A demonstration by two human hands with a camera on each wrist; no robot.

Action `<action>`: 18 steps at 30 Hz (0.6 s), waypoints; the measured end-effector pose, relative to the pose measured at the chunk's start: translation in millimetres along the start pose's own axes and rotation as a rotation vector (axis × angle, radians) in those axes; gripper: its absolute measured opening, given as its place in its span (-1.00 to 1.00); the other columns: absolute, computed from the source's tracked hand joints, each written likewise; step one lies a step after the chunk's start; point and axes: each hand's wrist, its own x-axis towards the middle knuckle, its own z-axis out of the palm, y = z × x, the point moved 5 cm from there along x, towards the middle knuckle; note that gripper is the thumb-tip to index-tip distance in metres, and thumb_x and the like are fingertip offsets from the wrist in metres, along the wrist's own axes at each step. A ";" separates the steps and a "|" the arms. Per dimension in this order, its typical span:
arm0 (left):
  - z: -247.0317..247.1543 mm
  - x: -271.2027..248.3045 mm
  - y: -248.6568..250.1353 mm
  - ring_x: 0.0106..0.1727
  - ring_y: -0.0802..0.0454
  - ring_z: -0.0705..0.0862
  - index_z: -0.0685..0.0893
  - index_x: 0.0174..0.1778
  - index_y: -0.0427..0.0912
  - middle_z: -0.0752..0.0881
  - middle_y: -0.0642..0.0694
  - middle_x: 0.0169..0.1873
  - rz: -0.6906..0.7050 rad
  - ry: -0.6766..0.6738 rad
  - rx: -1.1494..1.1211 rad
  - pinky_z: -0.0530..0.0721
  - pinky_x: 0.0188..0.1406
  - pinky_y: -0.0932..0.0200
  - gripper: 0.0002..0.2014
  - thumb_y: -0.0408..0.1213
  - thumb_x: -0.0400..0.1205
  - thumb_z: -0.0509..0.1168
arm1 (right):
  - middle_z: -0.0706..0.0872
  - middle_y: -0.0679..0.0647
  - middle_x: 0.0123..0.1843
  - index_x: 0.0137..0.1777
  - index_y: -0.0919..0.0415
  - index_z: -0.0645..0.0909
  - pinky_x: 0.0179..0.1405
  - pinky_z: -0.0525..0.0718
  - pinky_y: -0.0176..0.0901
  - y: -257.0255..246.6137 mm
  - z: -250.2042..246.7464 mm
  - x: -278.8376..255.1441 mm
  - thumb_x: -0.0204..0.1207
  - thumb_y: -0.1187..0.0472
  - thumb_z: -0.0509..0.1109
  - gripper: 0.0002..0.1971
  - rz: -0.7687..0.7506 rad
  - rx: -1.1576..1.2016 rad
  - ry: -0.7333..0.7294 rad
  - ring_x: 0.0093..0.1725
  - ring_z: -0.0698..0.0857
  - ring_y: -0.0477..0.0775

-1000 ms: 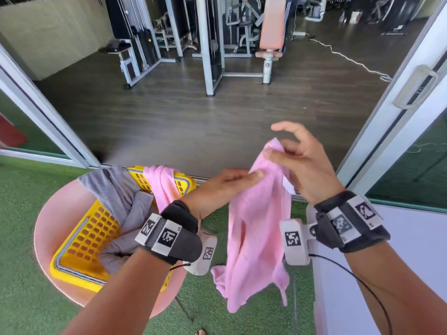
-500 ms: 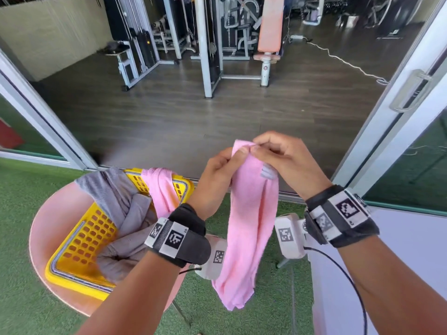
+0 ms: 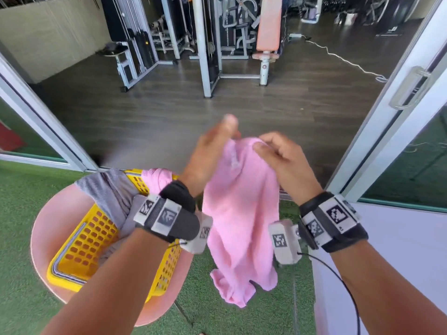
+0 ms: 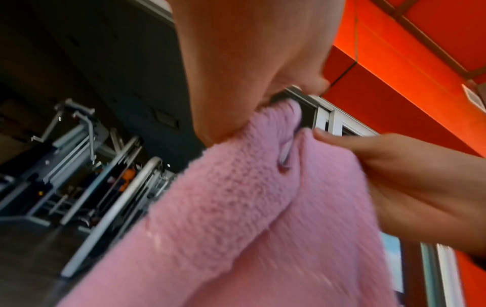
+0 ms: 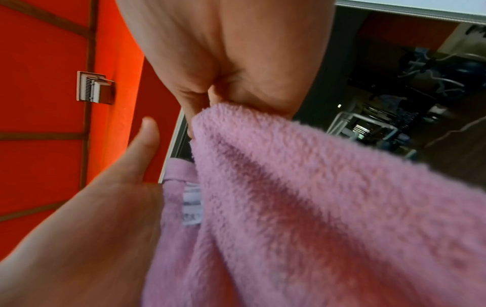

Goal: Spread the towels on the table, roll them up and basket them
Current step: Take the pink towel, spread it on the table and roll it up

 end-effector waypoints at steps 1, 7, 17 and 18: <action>14.4 -9.9 -4.6 -0.33 0.13 0.42 0.54 -0.30 -0.29 0.45 -0.06 -0.39 0.027 -0.142 0.005 0.39 -0.30 0.22 -0.48 0.19 0.59 0.26 | 0.68 0.20 -0.22 -0.05 0.27 0.59 -0.14 0.50 -0.35 -8.4 -1.9 6.4 0.64 0.25 0.34 -0.91 -0.022 0.053 -0.009 -0.21 0.57 -0.15; 8.2 -9.8 -8.4 -0.19 0.08 0.49 0.49 -0.14 -0.28 0.51 -0.06 -0.26 0.004 -0.196 -0.149 0.47 -0.10 0.08 -0.67 -0.02 0.65 0.24 | 0.69 -0.05 -0.22 -0.06 0.26 0.62 -0.12 0.50 -0.42 -15.4 -1.8 7.9 0.61 0.33 0.37 -0.97 -0.030 0.098 -0.063 -0.22 0.59 -0.23; 19.5 -14.0 -19.6 0.13 -0.32 0.69 0.71 0.05 -0.32 0.74 -0.40 0.00 -0.048 -0.264 -0.311 0.58 0.27 -0.20 -0.55 0.04 0.73 0.16 | 0.74 0.23 -0.23 0.01 0.05 0.74 -0.15 0.53 -0.24 -12.0 3.5 6.6 0.58 0.23 0.43 -0.91 -0.009 0.144 -0.031 -0.21 0.60 -0.11; 13.7 -12.1 -13.9 -0.15 -0.17 0.69 0.67 -0.22 -0.28 0.71 -0.28 -0.25 -0.010 -0.178 -0.295 0.64 -0.01 -0.06 -0.58 0.01 0.71 0.20 | 0.69 0.17 -0.28 0.01 0.11 0.75 -0.22 0.49 -0.26 -4.1 6.2 3.3 0.58 0.22 0.43 -0.91 0.025 0.134 -0.024 -0.24 0.56 -0.11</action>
